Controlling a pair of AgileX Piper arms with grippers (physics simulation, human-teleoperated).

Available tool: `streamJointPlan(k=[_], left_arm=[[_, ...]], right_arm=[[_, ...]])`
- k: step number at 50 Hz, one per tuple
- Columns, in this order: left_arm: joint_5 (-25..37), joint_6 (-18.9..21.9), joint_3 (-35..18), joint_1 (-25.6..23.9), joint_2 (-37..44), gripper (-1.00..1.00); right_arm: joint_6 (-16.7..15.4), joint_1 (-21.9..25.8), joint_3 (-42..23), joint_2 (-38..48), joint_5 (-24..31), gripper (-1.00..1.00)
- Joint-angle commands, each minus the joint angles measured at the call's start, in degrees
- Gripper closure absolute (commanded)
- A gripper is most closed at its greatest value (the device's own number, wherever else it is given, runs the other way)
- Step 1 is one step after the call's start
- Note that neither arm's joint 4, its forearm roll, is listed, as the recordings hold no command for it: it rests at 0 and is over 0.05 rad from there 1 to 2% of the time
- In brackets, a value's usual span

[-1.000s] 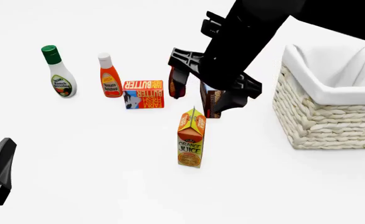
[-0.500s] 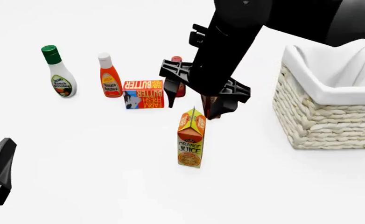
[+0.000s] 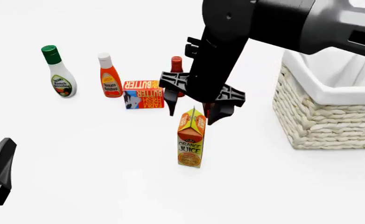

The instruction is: Pick the orange juice and place it in the basket.

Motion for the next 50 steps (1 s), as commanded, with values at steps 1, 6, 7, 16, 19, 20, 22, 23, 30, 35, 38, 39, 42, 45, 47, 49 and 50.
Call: streamJointPlan(k=[1, 6, 7, 16, 19, 20, 22, 23, 30, 35, 38, 39, 42, 45, 47, 49, 50], left_arm=[[0.0, 0.0, 0.0, 0.01, 0.0, -1.0], [0.0, 0.0, 0.0, 0.0, 0.0, -1.0], [0.0, 0.0, 0.0, 0.01, -0.02, -1.0], [0.0, -0.01, 0.0, 0.0, 0.01, -1.0], [0.0, -0.01, 0.0, 0.0, 0.0, -1.0], [0.0, 0.0, 0.0, 0.0, 0.0, -1.0], [0.0, 0.01, 0.0, 0.01, -0.01, -1.0], [0.0, 0.0, 0.0, -0.01, -0.01, -1.0], [0.0, 0.0, 0.0, 0.0, 0.0, -1.0], [0.0, 0.0, 0.0, 0.0, 0.01, -1.0], [0.0, 0.0, 0.0, -0.01, -0.01, -1.0], [0.0, 0.0, 0.0, -0.01, 0.02, -1.0], [0.0, 0.01, 0.0, -0.01, 0.0, -1.0], [0.0, 0.01, 0.0, 0.0, 0.0, -1.0], [0.0, 0.0, 0.0, -0.01, -0.01, -1.0], [0.0, -0.01, 0.0, 0.0, 0.0, -1.0], [0.0, 0.01, 0.0, -0.01, -0.01, -1.0]], right_arm=[[-1.35, -0.7, 0.05, 1.5, 0.02, -1.0], [-2.05, -1.32, 0.25, 2.29, 0.02, -1.0], [-2.21, -1.56, 0.25, 2.48, 0.02, -1.0], [-2.09, -2.03, -0.1, 3.34, 0.02, -1.0], [-2.36, -2.37, -0.41, 3.51, 0.02, -1.0], [-2.37, -2.49, -0.26, 3.56, 0.02, -1.0], [-2.57, -2.76, -0.65, 3.92, 0.02, -1.0], [-2.47, -2.63, -0.9, 4.08, 0.02, -1.0], [-2.87, -2.4, -1.79, 4.88, 0.02, -1.0], [-3.22, -2.58, -1.85, 5.5, 0.02, -1.0], [-3.3, -2.38, -2.18, 5.92, 0.02, -1.0], [-2.96, -1.99, -2.32, 6.08, 0.02, -1.0], [-3.39, -2.22, -2.55, 6.55, 0.02, -1.0], [-3.92, -2.59, -2.55, 6.93, 0.02, -1.0], [-3.95, -2.53, -2.65, 7.23, 0.02, -1.0], [-4.1, -2.6, -2.57, 7.42, 0.02, -1.0], [-4.09, -2.52, -2.69, 7.53, 0.02, -1.0]])
